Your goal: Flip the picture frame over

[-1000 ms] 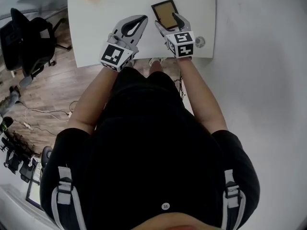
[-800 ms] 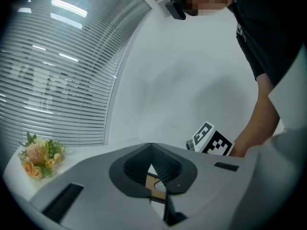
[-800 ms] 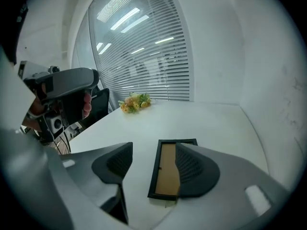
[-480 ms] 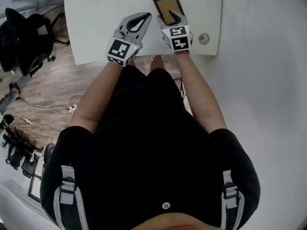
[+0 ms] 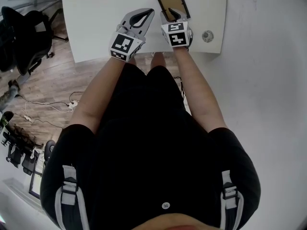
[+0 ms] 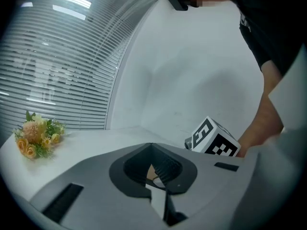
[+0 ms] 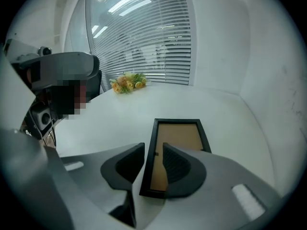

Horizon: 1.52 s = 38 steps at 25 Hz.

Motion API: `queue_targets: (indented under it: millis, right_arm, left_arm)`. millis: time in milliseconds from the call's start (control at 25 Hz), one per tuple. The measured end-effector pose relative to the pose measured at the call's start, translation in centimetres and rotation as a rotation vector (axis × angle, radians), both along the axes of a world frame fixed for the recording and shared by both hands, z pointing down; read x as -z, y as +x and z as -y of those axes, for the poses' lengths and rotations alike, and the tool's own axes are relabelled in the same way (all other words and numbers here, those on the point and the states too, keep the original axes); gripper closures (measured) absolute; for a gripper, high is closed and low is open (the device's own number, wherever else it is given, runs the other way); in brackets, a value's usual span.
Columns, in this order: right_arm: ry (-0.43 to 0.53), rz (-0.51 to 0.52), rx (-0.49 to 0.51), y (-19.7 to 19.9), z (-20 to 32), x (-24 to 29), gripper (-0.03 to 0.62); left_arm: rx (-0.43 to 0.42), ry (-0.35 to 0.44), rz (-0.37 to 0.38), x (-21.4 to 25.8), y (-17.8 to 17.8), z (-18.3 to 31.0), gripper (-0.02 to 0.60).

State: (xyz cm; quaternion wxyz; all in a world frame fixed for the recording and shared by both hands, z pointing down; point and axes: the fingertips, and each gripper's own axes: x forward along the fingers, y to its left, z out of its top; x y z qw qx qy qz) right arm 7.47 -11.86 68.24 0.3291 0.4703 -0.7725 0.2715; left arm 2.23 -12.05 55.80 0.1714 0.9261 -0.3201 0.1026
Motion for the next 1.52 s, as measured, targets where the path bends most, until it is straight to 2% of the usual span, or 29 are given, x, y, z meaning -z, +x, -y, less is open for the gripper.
queue_targets:
  millis: [400, 480, 640, 1080, 1520]
  right_arm:
    - [-0.011, -0.042, 0.013, -0.2, -0.2, -1.8, 0.491]
    - [-0.008, -0.059, 0.020, -0.5, -0.1, -1.7, 0.529]
    - [-0.024, -0.057, -0.002, -0.4, 0.0, -1.7, 0.542]
    - [-0.023, 0.038, -0.058, 0.2, 0.7, 1.4, 0.545]
    - [-0.021, 0.229, -0.140, -0.6, 1.3, 5.7, 0.545]
  left_arm:
    - [0.013, -0.026, 0.019, -2.4, -0.4, 0.1, 0.575]
    - [0.015, -0.027, 0.017, -2.3, -0.6, 0.1, 0.575]
    - [0.019, -0.027, 0.014, -2.0, -0.9, 0.1, 0.575]
    - [0.058, 0.014, 0.007, 0.5, -1.8, 0.2, 0.575]
    - [0.059, 0.046, 0.010, 3.1, -2.3, 0.5, 0.575]
